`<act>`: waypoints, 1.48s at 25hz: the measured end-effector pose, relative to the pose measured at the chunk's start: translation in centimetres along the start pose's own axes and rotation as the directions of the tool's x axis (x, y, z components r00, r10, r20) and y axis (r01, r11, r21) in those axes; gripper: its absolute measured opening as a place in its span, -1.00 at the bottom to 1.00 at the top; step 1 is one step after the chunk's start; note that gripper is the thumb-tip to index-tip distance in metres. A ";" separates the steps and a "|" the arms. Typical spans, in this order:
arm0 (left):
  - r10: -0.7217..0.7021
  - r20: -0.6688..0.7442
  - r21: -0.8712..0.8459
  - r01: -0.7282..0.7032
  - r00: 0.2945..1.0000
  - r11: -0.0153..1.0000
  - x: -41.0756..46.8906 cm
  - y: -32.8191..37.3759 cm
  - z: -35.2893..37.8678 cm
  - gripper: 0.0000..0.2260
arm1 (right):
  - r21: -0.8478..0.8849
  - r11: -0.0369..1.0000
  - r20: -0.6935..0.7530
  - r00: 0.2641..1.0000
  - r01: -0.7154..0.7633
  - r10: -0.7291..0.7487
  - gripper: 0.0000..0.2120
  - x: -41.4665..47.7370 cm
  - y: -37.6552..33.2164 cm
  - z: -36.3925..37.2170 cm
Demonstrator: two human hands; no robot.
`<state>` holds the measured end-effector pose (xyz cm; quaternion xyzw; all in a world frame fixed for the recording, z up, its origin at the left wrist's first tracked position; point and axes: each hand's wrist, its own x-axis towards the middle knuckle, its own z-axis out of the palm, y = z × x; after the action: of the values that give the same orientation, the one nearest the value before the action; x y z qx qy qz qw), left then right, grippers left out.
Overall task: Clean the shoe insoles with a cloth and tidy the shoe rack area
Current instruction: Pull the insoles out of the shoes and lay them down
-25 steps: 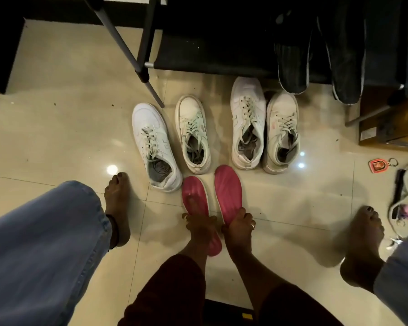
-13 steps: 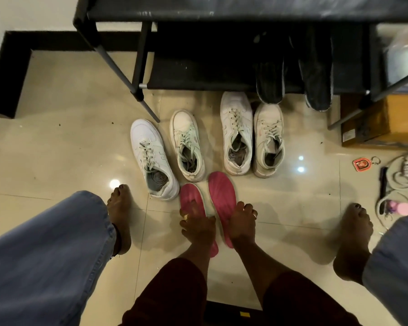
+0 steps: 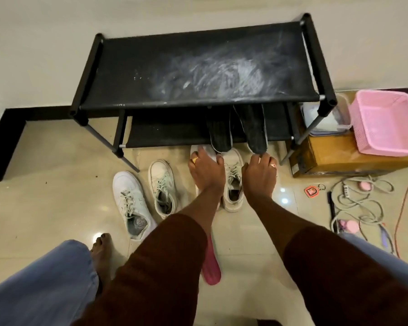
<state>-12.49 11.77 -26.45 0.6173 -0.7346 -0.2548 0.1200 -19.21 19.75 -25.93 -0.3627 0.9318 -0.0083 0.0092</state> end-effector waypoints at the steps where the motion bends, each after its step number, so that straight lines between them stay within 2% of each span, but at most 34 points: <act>1: 0.021 0.002 -0.002 -0.021 1.000 1.000 1.4 1.1 0.2 -0.45 | 0.008 1.000 -0.024 1.000 0.006 -0.006 -0.75 1.6 0.4 -0.5; 4: 0.044 0.058 0.099 -0.050 0.997 0.994 5.6 3.9 0.9 -0.34 | 0.079 0.997 -0.057 0.998 -0.010 0.014 -0.67 7.2 0.6 -1.0; 6: -0.001 0.152 0.165 -0.024 0.988 0.986 8.3 5.4 1.8 -0.21 | 0.141 0.988 0.044 0.997 -0.067 0.062 -0.53 10.5 0.2 -0.1; 9: -0.152 0.283 0.152 0.112 0.947 0.982 10.5 6.7 3.3 -0.02 | 0.266 0.928 0.253 0.947 -0.262 0.195 -0.37 13.7 -0.9 1.2; 11: -0.189 0.303 0.147 0.150 0.934 0.978 11.0 7.0 4.1 0.02 | 0.270 0.900 0.299 0.918 -0.343 0.260 -0.42 14.6 -1.4 1.9; 14: -0.172 0.309 0.128 0.138 0.935 0.982 11.2 7.6 4.1 -0.02 | 0.265 0.862 0.274 0.891 -0.432 0.362 -0.52 14.8 -1.5 2.1; 17: -0.179 0.311 0.135 0.142 0.933 0.980 10.4 8.1 3.3 -0.02 | 0.337 0.812 0.299 0.872 -0.476 0.387 -0.46 14.0 -0.8 1.5; 19: -0.174 0.322 0.134 0.137 0.931 0.981 8.9 7.6 2.4 -0.02 | 0.410 0.786 0.294 0.883 -0.463 0.367 -0.41 12.5 -0.3 0.9; 22: -0.164 0.330 0.095 0.140 0.930 0.986 5.1 5.8 0.9 -0.09 | 0.527 0.711 0.271 0.885 -0.466 0.379 -0.48 8.2 0.2 -0.1; 27: -0.180 0.337 -0.095 0.224 0.924 0.970 -3.2 3.1 -1.3 -0.09 | 0.576 0.633 0.334 0.856 -0.517 0.395 -0.37 -1.4 1.5 -2.2; 31: -0.159 0.392 -0.143 0.230 0.906 0.963 -10.3 0.5 -0.5 -0.11 | 0.537 0.611 0.374 0.814 -0.581 0.445 -0.24 -9.1 3.8 -2.0; 37: -0.191 0.543 -0.067 0.269 0.818 0.961 -17.5 -2.0 2.9 -0.14 | 0.434 0.589 0.460 0.729 -0.682 0.506 -0.31 -16.5 8.3 1.6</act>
<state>-8.57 29.12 -27.55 0.5968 -0.6391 -0.4791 -0.0762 -12.59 37.04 -27.58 -0.0026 0.9380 -0.2334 0.2563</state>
